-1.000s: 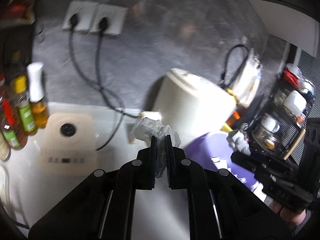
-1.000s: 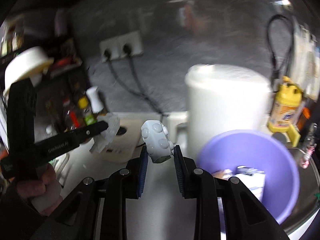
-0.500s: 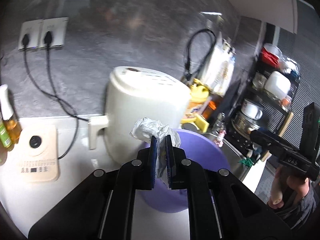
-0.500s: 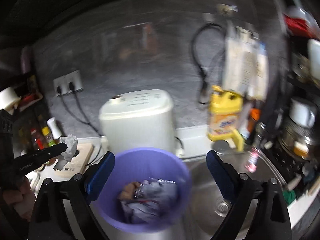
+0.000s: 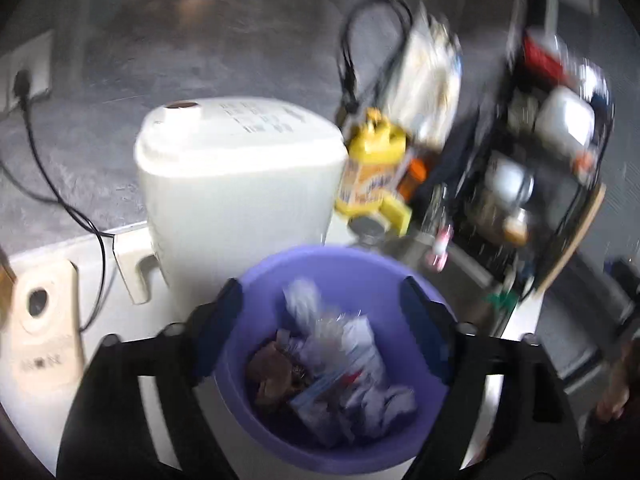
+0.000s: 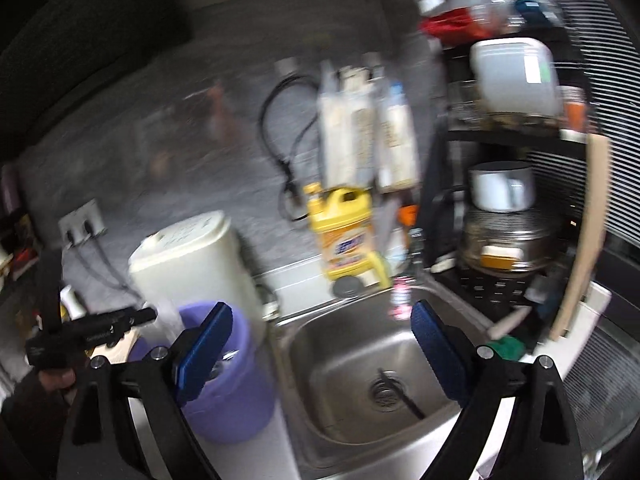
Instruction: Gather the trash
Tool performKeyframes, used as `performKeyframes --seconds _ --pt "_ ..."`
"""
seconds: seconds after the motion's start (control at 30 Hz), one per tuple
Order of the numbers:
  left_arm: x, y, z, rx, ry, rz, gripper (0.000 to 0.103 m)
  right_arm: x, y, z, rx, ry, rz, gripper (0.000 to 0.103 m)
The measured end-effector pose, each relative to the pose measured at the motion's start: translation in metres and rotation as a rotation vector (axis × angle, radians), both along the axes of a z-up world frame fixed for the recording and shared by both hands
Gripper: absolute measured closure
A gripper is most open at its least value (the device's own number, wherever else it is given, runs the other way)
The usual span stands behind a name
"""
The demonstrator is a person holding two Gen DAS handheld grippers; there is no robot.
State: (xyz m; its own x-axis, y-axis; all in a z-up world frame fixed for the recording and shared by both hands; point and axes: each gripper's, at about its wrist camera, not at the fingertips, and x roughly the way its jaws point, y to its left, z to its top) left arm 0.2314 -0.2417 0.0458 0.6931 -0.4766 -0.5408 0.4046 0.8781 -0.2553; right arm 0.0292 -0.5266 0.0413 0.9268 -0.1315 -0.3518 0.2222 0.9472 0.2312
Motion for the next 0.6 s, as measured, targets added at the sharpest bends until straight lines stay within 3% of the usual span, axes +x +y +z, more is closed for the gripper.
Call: performKeyframes --seconds 0.03,0.23,0.6 --pt "-0.001 0.004 0.001 -0.028 -0.004 -0.005 0.01 -0.007 -0.005 0.002 0.003 -0.006 -0.017 0.014" --pt "-0.009 0.016 0.001 -0.041 -0.029 -0.058 0.01 -0.026 -0.013 0.01 -0.003 -0.006 -0.095 0.014" --pt "-0.012 0.067 0.02 -0.071 -0.048 -0.038 0.01 0.003 0.034 0.022 -0.005 -0.007 -0.014 0.014"
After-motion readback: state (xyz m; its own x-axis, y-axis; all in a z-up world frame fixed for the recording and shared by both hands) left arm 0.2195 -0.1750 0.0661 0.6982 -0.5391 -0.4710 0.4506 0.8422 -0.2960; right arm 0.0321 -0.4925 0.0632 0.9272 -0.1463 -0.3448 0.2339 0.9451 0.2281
